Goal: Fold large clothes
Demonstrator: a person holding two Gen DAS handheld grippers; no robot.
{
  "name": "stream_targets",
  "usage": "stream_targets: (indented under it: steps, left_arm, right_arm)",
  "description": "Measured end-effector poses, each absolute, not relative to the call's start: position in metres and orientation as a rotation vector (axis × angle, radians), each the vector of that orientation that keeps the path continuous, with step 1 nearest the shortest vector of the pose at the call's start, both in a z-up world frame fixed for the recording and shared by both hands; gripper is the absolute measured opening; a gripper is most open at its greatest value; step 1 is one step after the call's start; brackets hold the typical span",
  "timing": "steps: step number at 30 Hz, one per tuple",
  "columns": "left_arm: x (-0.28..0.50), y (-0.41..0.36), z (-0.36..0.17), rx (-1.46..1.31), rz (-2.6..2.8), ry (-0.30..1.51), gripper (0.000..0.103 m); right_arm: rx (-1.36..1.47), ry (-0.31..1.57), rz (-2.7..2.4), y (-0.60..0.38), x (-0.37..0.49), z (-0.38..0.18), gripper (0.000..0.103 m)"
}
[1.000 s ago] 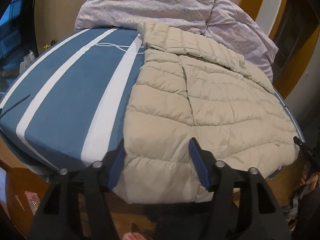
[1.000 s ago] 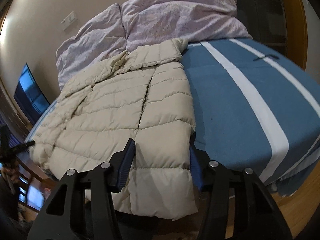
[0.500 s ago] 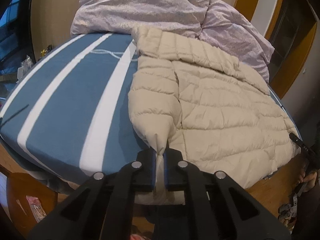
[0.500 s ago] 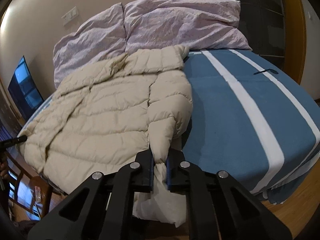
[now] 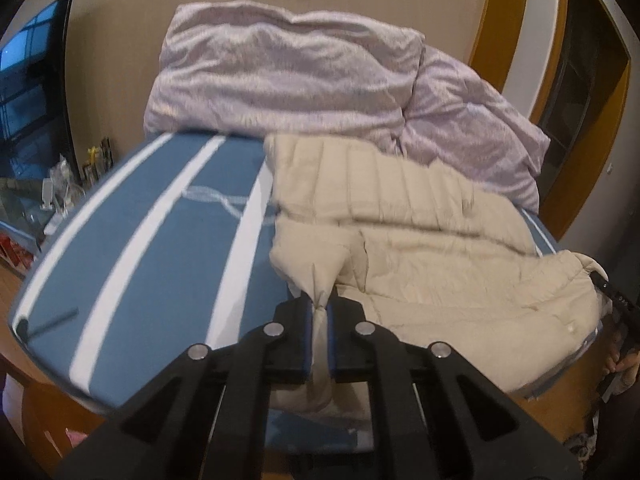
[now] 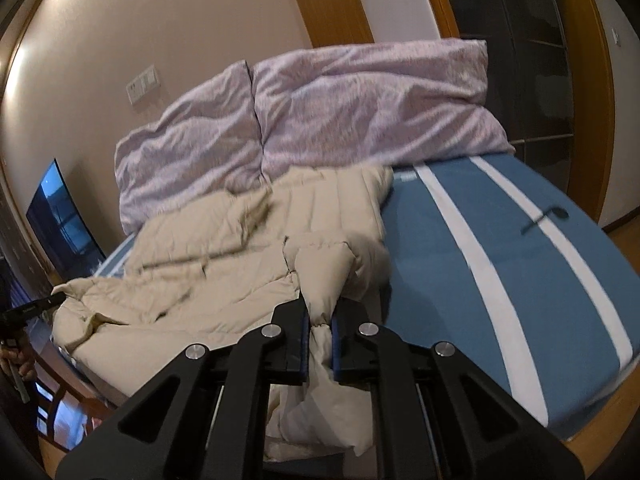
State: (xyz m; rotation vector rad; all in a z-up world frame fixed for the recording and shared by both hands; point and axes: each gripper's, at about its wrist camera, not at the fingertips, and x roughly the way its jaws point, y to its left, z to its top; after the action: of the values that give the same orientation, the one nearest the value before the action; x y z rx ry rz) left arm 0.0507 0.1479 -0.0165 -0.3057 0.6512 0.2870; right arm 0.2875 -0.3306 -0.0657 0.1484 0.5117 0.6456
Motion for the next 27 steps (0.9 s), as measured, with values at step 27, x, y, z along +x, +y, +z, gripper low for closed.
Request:
stream_targets:
  steps: [27]
  left_arm:
    - [0.277, 0.242, -0.03, -0.3, 0.438, 0.729, 0.006]
  right_arm:
    - [0.133, 0.566, 0.522, -0.205, 0.492, -0.051, 0.008]
